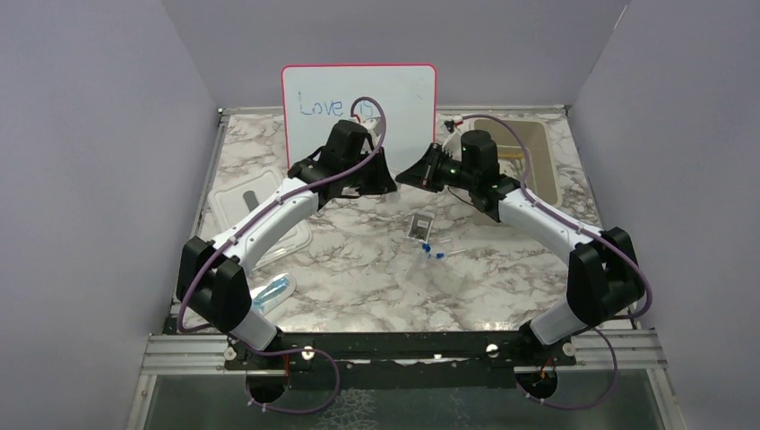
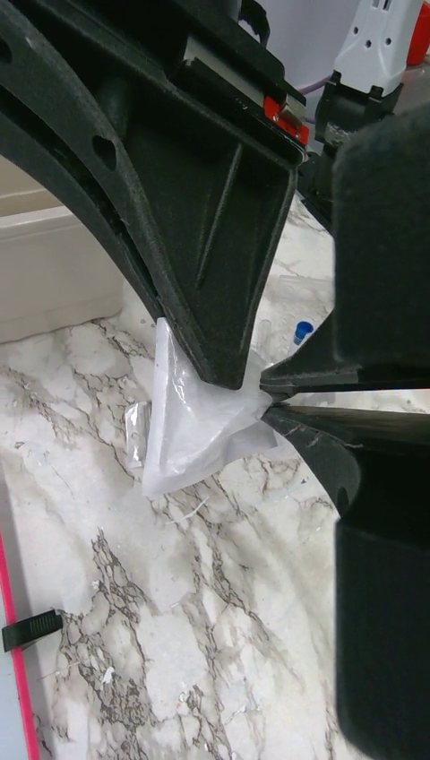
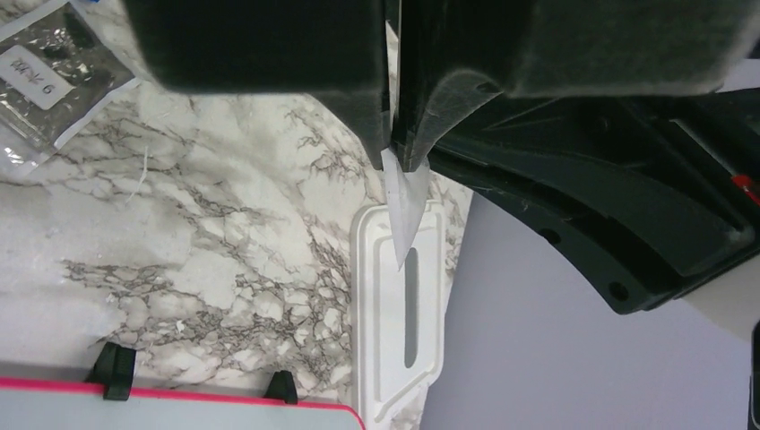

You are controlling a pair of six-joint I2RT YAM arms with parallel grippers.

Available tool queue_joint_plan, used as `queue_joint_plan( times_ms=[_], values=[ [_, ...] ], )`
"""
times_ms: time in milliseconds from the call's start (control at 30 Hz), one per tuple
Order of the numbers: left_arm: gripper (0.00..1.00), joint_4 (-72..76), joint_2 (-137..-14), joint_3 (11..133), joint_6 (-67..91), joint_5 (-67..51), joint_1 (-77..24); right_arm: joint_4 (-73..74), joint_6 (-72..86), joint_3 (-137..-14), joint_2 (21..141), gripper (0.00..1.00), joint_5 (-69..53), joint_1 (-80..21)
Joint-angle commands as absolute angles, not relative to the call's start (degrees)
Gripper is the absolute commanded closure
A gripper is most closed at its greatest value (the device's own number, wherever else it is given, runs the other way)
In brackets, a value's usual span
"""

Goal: Organize the chemistry lab equipment

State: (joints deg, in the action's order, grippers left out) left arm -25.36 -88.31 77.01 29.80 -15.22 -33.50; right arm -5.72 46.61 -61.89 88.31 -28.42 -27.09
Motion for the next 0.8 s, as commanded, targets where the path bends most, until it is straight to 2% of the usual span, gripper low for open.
queue_joint_plan(
  times_ms=[0, 33, 167, 300, 467, 767],
  values=[
    [0.79, -23.4, -85.8, 76.6, 29.9, -17.3, -32.9, -12.5, 46.4, -60.4, 86.4, 0.96, -29.0, -27.3],
    [0.73, -23.4, -85.6, 76.6, 29.8, -17.3, -32.6, -12.3, 45.8, -60.6, 86.0, 0.99, -28.8, -27.3],
    [0.47, -23.4, -84.0, 76.1, 29.6, -16.8, -30.7, -7.7, 40.3, -63.0, 83.8, 1.0, -26.2, -27.2],
    [0.36, -23.3, -81.6, 76.0, 27.2, -16.1, -28.9, -0.8, 31.9, -66.9, 81.5, 1.0, -23.7, -26.6],
    [0.32, -23.3, -80.4, 76.4, 24.7, -15.6, -28.0, 7.0, 24.9, -71.2, 79.7, 0.99, -21.8, -22.7],
    [0.32, -23.2, -82.3, 76.6, 23.0, -16.5, -27.9, 12.9, 23.5, -72.4, 76.2, 0.99, -18.1, -7.0]
  ],
)
